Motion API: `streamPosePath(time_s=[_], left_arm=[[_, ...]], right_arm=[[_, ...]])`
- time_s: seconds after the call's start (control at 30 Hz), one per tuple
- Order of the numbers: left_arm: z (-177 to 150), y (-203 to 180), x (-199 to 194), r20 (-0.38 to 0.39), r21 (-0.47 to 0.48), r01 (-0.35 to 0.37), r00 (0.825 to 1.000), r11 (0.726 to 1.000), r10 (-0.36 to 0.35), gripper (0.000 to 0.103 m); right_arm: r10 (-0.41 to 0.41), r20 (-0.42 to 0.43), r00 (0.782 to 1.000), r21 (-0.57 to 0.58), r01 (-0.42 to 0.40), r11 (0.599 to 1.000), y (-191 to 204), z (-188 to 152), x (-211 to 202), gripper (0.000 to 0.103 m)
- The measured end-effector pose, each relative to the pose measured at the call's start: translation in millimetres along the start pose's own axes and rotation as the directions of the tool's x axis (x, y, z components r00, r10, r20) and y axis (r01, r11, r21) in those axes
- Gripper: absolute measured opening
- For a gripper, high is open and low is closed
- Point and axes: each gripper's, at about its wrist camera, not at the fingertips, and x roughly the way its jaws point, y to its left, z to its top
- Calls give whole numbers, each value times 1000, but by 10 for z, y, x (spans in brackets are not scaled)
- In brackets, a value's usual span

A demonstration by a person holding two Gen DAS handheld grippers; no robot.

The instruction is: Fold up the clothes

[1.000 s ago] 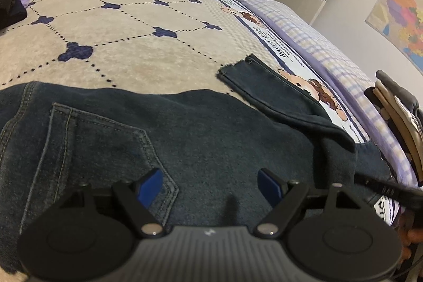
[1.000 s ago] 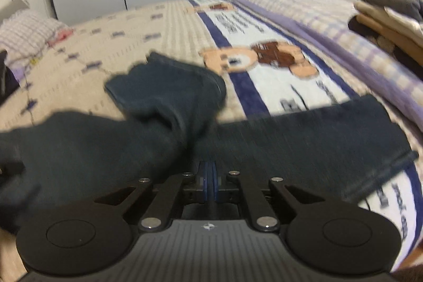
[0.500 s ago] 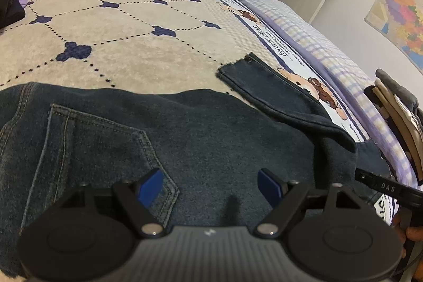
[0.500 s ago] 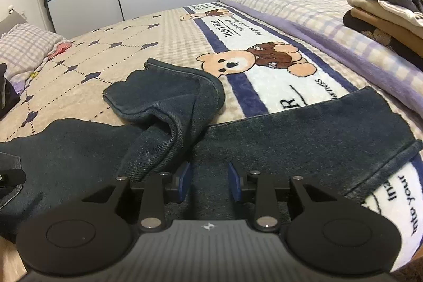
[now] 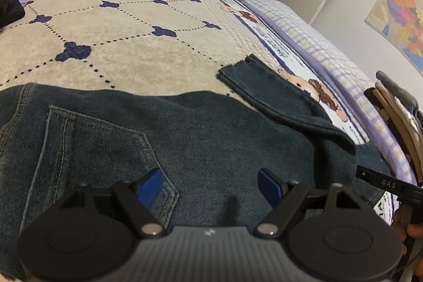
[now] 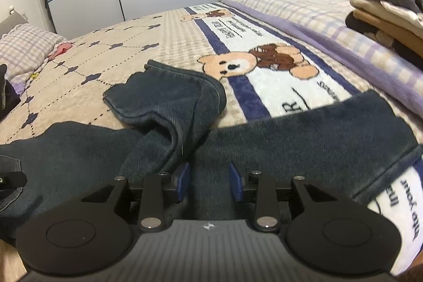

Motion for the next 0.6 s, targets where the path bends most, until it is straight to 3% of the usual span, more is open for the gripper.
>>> streamPosePath(time_s=[0.3,0.6], left_arm=[[18,-83,30,8,21,17,1000,1000,-17,80],[13,-81,87,-6,21,13,1000,1000,-13,81]], right_arm=[[18,65,998,-100,-12,995,173,202,-94,44],[17,112,994,-105,-5,994,205,268,-150,45]])
